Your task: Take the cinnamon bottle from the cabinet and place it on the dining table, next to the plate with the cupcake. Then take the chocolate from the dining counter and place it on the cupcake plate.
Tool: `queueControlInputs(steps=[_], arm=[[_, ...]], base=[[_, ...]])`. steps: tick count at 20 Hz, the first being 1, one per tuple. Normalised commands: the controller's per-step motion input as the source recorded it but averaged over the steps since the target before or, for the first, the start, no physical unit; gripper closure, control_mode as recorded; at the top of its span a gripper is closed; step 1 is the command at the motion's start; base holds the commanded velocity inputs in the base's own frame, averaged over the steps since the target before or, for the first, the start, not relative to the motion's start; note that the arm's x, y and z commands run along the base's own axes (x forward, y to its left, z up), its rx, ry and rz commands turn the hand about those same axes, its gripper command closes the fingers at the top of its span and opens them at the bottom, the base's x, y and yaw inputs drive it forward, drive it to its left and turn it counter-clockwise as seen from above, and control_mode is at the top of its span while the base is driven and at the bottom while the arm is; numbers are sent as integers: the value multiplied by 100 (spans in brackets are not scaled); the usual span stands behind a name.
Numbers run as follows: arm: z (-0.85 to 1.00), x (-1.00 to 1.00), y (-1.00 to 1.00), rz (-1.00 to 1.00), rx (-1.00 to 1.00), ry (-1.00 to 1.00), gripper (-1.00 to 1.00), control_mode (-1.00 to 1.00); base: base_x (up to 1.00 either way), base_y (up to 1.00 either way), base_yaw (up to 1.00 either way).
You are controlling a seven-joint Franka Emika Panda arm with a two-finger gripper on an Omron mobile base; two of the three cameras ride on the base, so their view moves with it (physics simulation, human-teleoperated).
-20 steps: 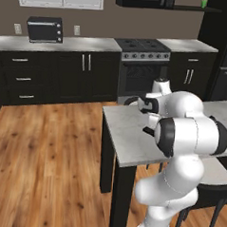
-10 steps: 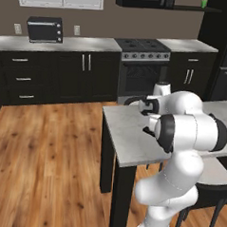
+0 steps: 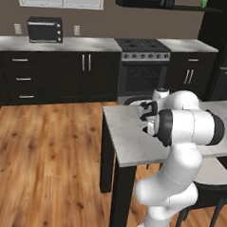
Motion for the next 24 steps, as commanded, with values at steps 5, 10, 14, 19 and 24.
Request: queueControlInputs(steps=[5,10,14,19,24], arm=[[-9,10,2,-13,0,-8,-100,-100],[-19,8,11,-13,0,-4,-100,-100],[-18,11,18,-14,0,-2,-100,-100],[-15,20,16,-14,0,0,-100,-100],[-21,16,24,-12,0,0,-100,-100]], base=[[0,0,0],[0,0,0],[0,0,0],[0,0,0],[0,0,0]])
